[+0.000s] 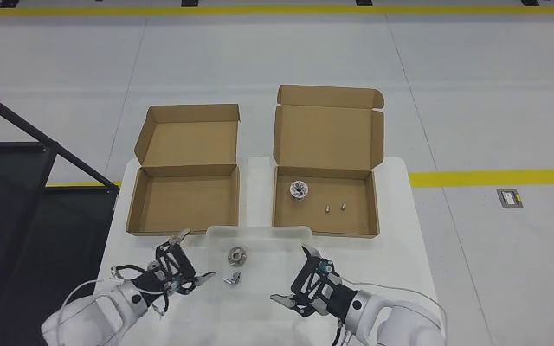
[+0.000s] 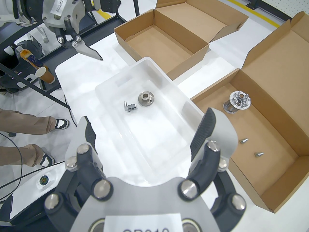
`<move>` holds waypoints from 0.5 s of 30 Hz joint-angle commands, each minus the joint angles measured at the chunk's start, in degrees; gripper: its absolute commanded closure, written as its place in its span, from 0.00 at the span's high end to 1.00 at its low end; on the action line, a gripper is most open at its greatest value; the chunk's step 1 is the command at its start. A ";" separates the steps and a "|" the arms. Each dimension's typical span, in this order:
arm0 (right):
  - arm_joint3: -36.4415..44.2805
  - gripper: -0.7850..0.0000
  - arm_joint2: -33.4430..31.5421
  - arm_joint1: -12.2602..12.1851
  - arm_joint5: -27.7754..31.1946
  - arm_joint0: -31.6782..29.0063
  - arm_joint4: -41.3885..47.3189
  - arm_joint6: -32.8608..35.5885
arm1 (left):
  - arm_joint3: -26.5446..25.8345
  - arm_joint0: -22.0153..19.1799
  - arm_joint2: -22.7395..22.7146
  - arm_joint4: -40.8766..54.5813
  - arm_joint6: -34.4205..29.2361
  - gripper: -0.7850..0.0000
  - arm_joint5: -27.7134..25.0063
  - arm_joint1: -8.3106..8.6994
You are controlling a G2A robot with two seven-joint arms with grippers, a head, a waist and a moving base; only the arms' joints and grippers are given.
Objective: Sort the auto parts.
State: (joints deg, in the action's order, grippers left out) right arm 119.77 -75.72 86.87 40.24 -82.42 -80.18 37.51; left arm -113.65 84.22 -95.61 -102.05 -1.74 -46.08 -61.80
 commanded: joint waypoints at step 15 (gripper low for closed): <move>0.00 1.00 0.00 0.00 0.00 0.00 0.00 0.00 | 15.63 -26.42 26.38 -5.81 -5.59 1.00 -11.93 5.12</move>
State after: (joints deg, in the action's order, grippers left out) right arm 119.77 -75.72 86.87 40.24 -82.42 -80.18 37.51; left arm -100.10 60.37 -72.64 -109.31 -7.52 -57.99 -57.33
